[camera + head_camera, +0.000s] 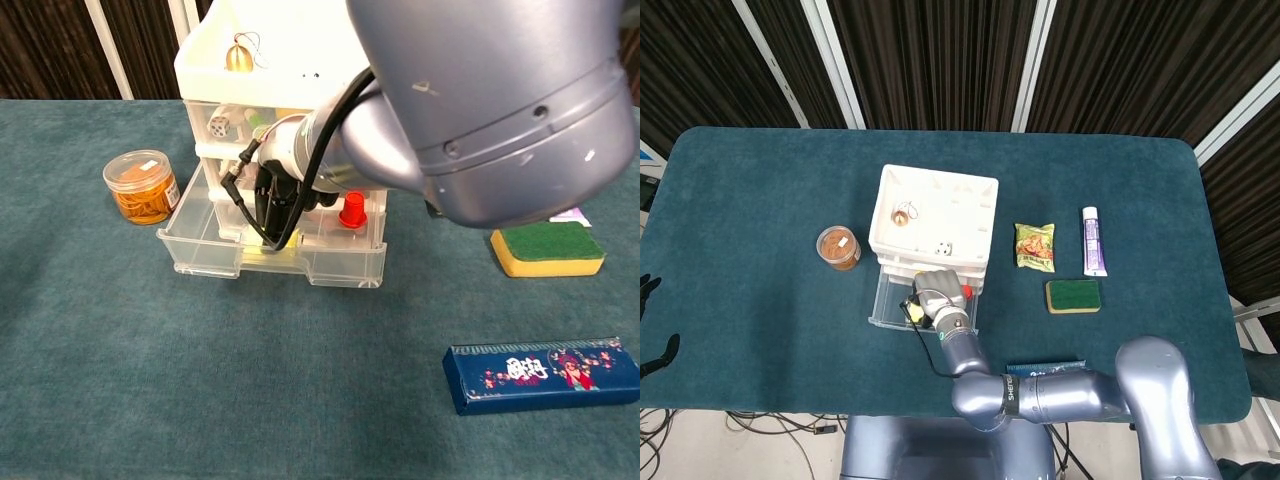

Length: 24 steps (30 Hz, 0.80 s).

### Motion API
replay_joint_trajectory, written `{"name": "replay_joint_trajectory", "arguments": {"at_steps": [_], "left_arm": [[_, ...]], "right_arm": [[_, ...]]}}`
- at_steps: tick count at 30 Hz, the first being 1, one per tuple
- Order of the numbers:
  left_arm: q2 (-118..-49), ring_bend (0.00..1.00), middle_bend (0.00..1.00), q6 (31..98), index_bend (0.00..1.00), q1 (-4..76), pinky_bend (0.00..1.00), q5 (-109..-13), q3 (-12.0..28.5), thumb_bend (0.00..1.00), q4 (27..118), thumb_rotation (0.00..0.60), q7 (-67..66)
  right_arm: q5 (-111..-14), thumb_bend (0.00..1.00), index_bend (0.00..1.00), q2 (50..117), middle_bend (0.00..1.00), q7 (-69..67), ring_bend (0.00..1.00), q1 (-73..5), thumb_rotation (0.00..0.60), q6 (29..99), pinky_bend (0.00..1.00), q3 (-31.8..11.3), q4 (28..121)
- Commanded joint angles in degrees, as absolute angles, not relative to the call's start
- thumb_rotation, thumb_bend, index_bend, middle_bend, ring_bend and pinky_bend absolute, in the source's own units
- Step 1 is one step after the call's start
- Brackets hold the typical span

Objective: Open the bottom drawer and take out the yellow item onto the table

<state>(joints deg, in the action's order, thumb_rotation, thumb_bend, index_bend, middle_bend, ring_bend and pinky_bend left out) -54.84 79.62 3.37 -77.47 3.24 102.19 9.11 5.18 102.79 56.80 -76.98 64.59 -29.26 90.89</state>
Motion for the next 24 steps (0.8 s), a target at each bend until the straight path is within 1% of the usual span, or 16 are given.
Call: {"name": "replay_joint_trajectory", "arguments": {"at_steps": [1, 4, 12, 19, 24], "left_arm": [[-54.8, 0.00, 0.00, 79.6, 0.05, 3.4, 0.00, -77.5, 3.2, 0.41, 102.2, 0.600, 9.1], [-54.8, 0.00, 0.00, 79.6, 0.05, 3.3, 0.00, -77.4, 3.2, 0.41, 102.2, 0.600, 9.1], [-54.8, 0.00, 0.00, 79.6, 0.05, 3.3, 0.00, -77.4, 3.2, 0.41, 102.3, 0.600, 9.0], [-54.8, 0.00, 0.00, 79.5, 0.05, 3.4, 0.00, -77.3, 3.2, 0.41, 102.3, 0.600, 8.9], [-54.8, 0.00, 0.00, 79.5, 0.05, 3.4, 0.00, -77.3, 3.2, 0.41, 102.3, 0.600, 8.7]], "right_arm": [[3.9, 0.31, 0.62, 102.1, 1.00, 55.2, 1.00, -76.1, 0.600, 64.3, 1.00, -29.3, 92.1], [3.0, 0.37, 0.62, 101.2, 1.00, 54.1, 1.00, -75.5, 0.600, 64.3, 1.00, -29.1, 93.5], [0.6, 0.44, 0.62, 98.5, 1.00, 50.6, 1.00, -73.8, 0.600, 64.6, 1.00, -29.2, 97.6], [-1.1, 0.47, 0.62, 95.2, 1.00, 47.8, 1.00, -72.2, 0.600, 65.3, 1.00, -29.4, 102.3], [-1.9, 0.48, 0.62, 91.3, 1.00, 45.8, 1.00, -70.5, 0.600, 65.5, 1.00, -29.9, 107.4]]}}
